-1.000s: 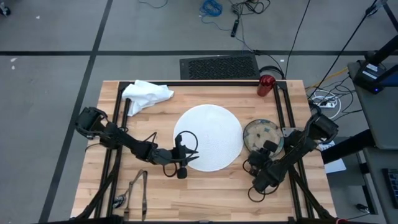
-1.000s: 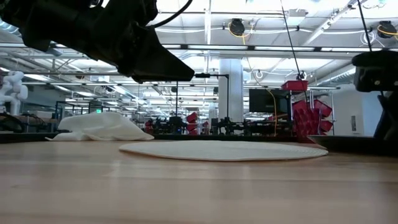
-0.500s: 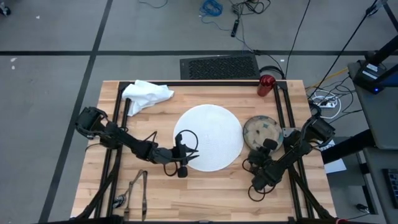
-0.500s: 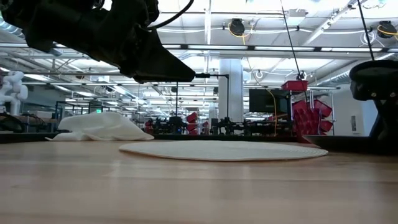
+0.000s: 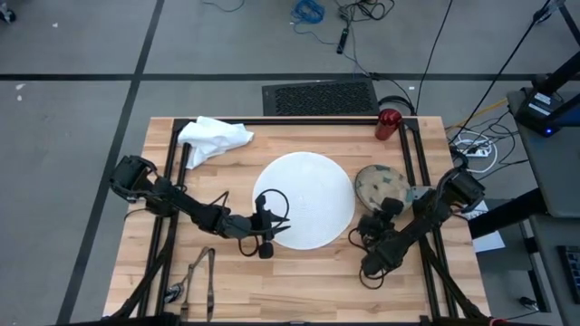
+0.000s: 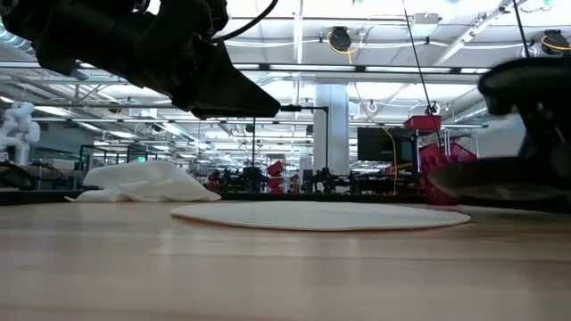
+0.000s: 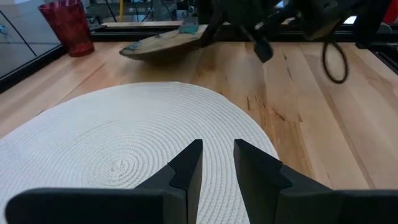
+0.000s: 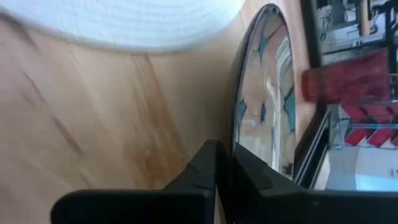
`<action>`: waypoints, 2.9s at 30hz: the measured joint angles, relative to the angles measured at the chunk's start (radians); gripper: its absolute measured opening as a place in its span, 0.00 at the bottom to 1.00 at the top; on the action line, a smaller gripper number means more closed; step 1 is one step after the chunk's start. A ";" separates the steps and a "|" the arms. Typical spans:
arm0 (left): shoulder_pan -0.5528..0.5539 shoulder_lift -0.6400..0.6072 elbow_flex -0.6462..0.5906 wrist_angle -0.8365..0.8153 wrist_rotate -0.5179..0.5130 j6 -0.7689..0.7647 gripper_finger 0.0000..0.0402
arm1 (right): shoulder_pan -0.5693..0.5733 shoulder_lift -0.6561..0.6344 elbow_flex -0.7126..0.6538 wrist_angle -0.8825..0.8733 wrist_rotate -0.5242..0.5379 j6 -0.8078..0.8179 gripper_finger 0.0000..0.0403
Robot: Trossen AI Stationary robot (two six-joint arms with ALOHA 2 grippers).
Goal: Set table place
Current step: Put the brown plate on the white placemat, then fold the white napkin
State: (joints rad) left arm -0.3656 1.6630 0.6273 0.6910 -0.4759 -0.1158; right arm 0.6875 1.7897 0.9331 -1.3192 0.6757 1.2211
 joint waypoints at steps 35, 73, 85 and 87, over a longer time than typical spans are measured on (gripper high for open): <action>-0.062 -0.167 0.000 -0.524 -0.049 -0.088 0.20 | -0.331 0.118 0.165 0.978 0.126 -1.425 0.00; -0.061 -0.166 0.000 -0.517 -0.184 -0.087 0.20 | -0.308 0.040 0.429 0.679 0.031 -1.258 0.41; -0.048 -0.200 -0.001 -0.523 -0.244 -0.112 0.20 | -0.260 -0.260 0.438 0.447 0.066 -0.984 0.40; -0.036 -0.239 -0.001 -0.544 -0.244 -0.108 0.20 | -0.251 -0.283 0.438 0.391 0.081 -0.920 0.40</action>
State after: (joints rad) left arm -0.4016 1.4240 0.6262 0.1465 -0.7197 -0.2235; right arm 0.4366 1.5065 1.3711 -0.9286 0.7570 0.3012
